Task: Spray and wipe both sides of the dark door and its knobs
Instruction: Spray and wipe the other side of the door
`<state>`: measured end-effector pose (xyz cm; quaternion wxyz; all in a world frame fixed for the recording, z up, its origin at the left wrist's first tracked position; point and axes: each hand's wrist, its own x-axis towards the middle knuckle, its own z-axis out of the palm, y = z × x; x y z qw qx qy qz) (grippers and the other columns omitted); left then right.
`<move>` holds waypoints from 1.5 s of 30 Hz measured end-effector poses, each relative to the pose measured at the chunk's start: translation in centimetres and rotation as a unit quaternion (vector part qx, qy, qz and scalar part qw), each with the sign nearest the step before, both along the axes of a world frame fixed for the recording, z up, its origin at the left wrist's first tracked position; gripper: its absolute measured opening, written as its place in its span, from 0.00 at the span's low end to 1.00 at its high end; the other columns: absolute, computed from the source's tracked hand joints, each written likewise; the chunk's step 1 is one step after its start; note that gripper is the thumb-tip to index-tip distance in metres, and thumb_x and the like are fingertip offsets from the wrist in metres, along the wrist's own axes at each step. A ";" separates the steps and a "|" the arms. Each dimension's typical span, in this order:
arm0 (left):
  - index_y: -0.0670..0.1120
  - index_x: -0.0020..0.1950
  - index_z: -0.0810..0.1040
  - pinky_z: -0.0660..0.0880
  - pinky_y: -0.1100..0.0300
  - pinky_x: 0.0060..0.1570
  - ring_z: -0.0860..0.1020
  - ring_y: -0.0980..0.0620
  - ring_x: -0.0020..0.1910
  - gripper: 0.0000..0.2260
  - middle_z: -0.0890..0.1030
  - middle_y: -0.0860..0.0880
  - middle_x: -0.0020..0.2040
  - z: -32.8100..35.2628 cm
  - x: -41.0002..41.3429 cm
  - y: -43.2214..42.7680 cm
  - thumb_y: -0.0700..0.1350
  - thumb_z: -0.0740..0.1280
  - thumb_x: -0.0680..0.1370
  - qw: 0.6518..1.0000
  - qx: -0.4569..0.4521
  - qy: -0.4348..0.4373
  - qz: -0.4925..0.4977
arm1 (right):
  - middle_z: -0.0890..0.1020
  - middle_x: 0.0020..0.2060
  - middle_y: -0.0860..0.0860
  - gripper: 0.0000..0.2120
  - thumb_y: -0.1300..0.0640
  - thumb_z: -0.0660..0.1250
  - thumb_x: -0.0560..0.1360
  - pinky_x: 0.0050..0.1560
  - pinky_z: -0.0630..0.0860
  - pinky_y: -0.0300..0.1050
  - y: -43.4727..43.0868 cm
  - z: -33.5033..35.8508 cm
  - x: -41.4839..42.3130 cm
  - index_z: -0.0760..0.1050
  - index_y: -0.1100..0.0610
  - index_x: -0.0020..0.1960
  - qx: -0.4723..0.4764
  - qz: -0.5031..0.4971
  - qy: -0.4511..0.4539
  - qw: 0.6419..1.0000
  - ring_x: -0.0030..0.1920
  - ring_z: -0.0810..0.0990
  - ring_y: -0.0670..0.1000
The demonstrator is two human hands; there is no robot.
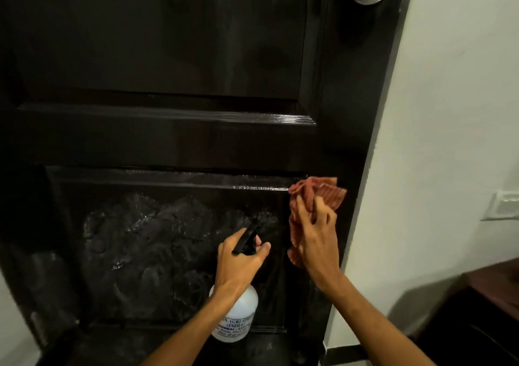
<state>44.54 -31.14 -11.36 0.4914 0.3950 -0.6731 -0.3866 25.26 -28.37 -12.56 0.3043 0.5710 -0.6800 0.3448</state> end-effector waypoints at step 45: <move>0.48 0.33 0.78 0.77 0.56 0.37 0.80 0.54 0.33 0.12 0.81 0.51 0.31 -2.6 21.5 -8.4 0.44 0.77 0.74 0.977 0.027 0.053 0.207 | 0.60 0.80 0.58 0.38 0.50 0.62 0.73 0.79 0.45 0.63 -10.7 4.0 19.2 0.58 0.50 0.82 0.123 0.099 0.225 0.962 0.81 0.52 0.61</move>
